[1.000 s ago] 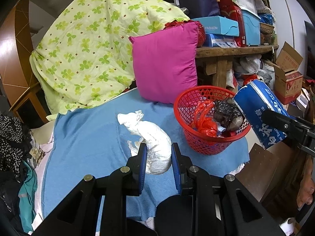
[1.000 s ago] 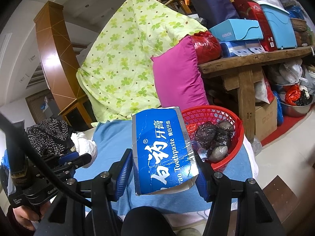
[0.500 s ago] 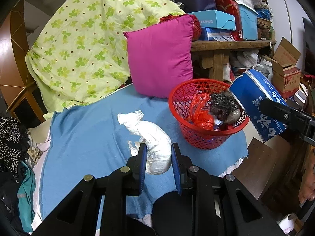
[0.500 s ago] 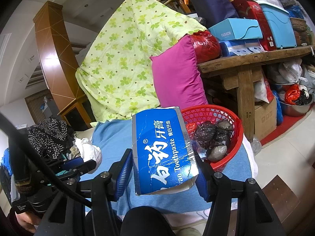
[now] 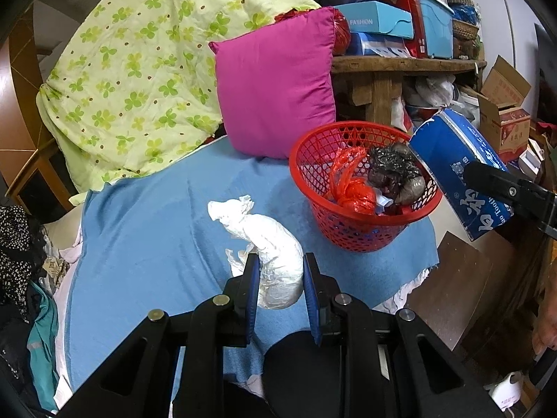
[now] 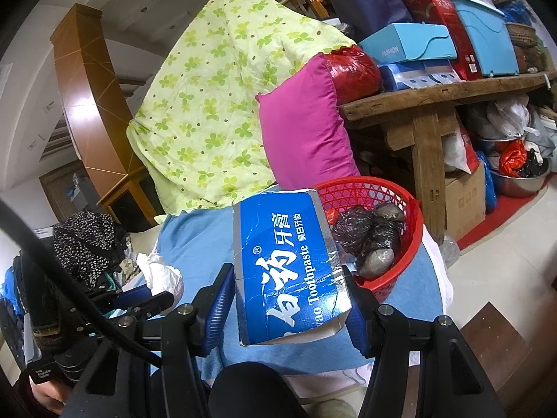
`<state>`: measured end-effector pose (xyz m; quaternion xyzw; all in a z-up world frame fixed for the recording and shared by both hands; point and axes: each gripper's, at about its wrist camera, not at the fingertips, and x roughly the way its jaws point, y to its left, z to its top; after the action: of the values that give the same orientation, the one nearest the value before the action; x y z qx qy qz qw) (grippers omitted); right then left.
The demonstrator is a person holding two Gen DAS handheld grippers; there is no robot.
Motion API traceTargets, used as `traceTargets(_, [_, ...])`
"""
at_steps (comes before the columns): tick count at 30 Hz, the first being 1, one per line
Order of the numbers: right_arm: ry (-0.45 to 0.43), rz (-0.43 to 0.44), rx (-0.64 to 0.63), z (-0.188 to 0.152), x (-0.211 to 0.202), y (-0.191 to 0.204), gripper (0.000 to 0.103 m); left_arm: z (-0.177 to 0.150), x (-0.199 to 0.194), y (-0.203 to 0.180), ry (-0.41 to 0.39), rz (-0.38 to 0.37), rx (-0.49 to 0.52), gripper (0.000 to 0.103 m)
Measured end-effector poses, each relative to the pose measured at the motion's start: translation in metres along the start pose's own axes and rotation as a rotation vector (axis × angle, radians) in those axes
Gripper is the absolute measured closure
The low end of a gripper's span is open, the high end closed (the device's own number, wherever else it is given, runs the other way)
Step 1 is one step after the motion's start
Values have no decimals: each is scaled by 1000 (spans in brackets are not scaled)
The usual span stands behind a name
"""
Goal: Collect trash
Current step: 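Lower the white tissue with the left tool while the right tool lowers the toothpaste box into the basket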
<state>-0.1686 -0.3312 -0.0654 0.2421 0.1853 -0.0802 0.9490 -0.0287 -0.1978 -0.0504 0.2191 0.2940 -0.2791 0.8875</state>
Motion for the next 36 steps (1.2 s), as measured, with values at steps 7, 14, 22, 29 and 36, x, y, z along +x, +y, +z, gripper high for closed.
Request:
traceTargets(7, [8, -13, 28, -4, 3, -15, 42, -3, 12, -11, 28, -12, 22, 77])
traceTargets(14, [18, -30, 73, -8, 7, -35, 42, -4, 27, -24, 63, -25, 50, 77])
traceTargets(22, [7, -55, 120, -11, 5, -62, 42, 1, 39, -45, 84, -39, 91, 77])
traceTargets(29, [-26, -92, 159, -7, -9, -89, 42, 17, 37, -69, 63, -54, 138, 77])
traceTargets(36, [-58, -121, 177, 0, -26, -107, 42, 42, 30, -81, 41, -127, 134, 77])
